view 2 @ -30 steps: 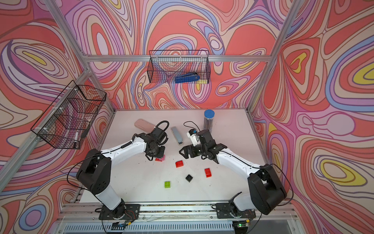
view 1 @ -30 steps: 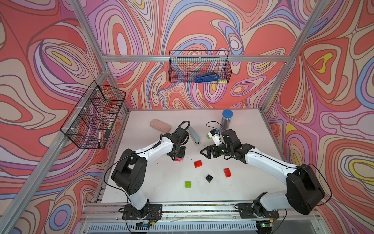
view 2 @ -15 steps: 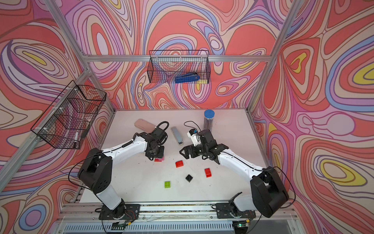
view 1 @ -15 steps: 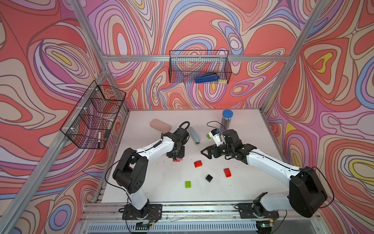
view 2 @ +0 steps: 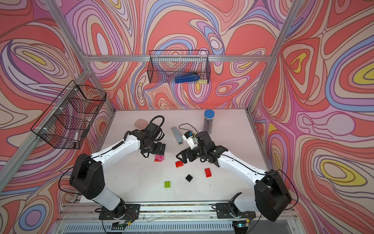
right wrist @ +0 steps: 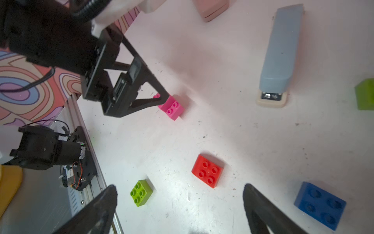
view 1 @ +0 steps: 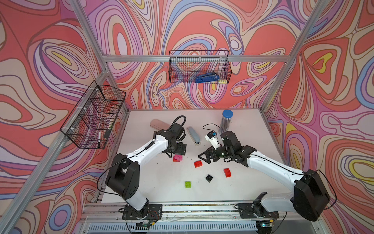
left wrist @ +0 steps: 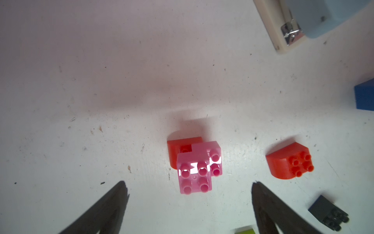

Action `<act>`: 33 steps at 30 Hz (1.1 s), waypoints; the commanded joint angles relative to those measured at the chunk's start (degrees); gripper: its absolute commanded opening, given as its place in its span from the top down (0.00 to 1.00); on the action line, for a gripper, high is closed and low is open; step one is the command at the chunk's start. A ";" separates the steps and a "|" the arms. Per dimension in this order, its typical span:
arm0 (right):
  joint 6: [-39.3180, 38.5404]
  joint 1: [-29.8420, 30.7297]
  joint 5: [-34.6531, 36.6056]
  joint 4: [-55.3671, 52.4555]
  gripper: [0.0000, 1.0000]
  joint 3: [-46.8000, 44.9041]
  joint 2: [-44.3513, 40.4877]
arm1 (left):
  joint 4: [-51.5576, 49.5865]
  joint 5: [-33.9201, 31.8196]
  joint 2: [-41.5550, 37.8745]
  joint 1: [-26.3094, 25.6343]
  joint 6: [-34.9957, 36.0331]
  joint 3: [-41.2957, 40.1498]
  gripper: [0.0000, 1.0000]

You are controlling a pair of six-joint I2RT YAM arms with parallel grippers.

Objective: Assemble the letter s with lego
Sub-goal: Pick up the lego brick from the center of the board.

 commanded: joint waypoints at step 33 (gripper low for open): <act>-30.61 26.63 12.53 -2.54 0.25 5.67 20.35 | 1.71 10.13 -6.61 8.23 9.51 -0.89 0.00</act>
